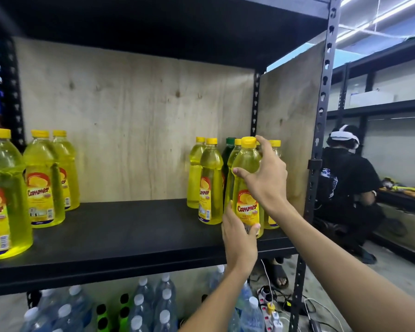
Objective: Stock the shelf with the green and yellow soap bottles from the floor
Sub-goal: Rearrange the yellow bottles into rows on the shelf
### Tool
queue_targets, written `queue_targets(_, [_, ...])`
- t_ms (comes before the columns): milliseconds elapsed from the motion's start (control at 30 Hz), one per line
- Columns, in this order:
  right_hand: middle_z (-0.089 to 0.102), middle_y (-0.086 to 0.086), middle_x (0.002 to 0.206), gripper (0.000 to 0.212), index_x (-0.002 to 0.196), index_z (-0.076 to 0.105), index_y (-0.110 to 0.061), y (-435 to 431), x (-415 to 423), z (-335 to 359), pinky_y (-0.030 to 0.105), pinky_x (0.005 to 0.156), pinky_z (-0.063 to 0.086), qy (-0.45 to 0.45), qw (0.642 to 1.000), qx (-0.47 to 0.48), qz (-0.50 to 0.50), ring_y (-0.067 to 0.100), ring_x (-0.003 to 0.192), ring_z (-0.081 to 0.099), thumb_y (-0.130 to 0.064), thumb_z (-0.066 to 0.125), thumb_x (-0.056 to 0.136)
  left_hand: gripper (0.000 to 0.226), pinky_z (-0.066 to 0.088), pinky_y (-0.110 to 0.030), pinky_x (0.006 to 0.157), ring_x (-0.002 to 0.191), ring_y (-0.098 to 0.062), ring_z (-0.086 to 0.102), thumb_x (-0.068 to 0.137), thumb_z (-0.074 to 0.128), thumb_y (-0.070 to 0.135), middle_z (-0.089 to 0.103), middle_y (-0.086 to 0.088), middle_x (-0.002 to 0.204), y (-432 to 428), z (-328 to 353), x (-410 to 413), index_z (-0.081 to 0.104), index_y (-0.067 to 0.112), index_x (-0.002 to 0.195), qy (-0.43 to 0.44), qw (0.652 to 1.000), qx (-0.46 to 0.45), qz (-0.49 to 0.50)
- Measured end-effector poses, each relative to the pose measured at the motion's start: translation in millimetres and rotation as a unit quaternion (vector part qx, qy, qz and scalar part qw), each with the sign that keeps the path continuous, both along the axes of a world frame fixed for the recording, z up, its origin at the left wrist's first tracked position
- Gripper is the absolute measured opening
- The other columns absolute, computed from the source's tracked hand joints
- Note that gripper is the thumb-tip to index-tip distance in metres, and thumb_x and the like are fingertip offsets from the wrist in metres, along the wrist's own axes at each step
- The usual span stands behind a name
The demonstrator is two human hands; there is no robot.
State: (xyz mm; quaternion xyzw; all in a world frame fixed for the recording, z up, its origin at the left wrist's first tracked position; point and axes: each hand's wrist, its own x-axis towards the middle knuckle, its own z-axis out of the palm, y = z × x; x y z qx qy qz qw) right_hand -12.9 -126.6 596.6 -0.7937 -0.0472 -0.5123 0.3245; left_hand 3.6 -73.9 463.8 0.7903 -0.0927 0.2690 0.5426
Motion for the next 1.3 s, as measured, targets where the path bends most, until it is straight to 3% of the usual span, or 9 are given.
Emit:
queue_targets(100, [0.064, 0.002, 0.120, 0.086, 0.143, 0.041, -0.024, 25.3, -8.3, 3.6, 0.025, 0.088, 0.040, -0.028, 0.999, -0.022, 0.012, 0.021, 0.110, 0.059, -0.037, 0.087, 0.071, 0.086, 0.038, -0.038, 0.113, 0.139, -0.020, 0.040, 0.085, 0.076, 0.033, 0.036, 0.001, 0.152, 27.5, 2.9, -3.7, 0.024, 0.018, 0.152, -0.029, 1.000, 0.002, 0.011])
queue_targets(267, [0.065, 0.002, 0.122, 0.085, 0.140, 0.043, -0.023, 88.4, -0.1, 19.4, 0.037, 0.097, 0.049, -0.059, 0.996, 0.000, 0.070, 0.022, 0.112, 0.060, -0.040, 0.087, 0.070, 0.084, 0.039, -0.036, 0.111, 0.134, -0.019, 0.044, 0.082, 0.079, 0.030, 0.044, -0.001, 0.143, 105.4, 23.2, 8.4, 0.027, 0.018, 0.148, -0.048, 0.997, 0.026, 0.055])
queue_targets(700, [0.064, 0.006, 0.116, 0.081, 0.136, 0.042, -0.025, 266.1, 125.9, 5.3, 0.035, 0.079, 0.051, -0.048, 0.983, 0.041, 0.171, 0.028, 0.103, 0.061, -0.033, 0.086, 0.069, 0.086, 0.039, -0.042, 0.107, 0.137, -0.029, 0.040, 0.086, 0.074, 0.015, 0.037, -0.012, 0.147, 289.1, 30.2, 118.2, 0.019, 0.003, 0.151, -0.025, 0.976, 0.137, 0.165])
queue_targets(1067, [0.061, 0.011, 0.115, 0.075, 0.133, 0.039, -0.022, 336.8, 226.0, -8.8, 0.040, 0.076, 0.051, -0.011, 0.983, 0.006, 0.186, 0.034, 0.103, 0.059, -0.034, 0.083, 0.074, 0.077, 0.035, -0.029, 0.106, 0.131, -0.029, 0.043, 0.084, 0.076, 0.010, 0.042, -0.018, 0.138, 356.2, 23.0, 205.7, 0.026, -0.002, 0.142, 0.015, 0.972, 0.162, 0.170])
queue_targets(1300, [0.062, 0.014, 0.116, 0.079, 0.137, 0.039, -0.020, 340.4, 252.0, 5.4, 0.033, 0.073, 0.042, 0.054, 0.982, 0.019, 0.178, 0.036, 0.106, 0.060, -0.037, 0.083, 0.073, 0.084, 0.041, -0.045, 0.108, 0.129, -0.032, 0.048, 0.086, 0.076, 0.024, 0.049, -0.016, 0.139, 371.6, 16.0, 221.0, 0.024, 0.009, 0.150, 0.032, 0.969, 0.176, 0.171])
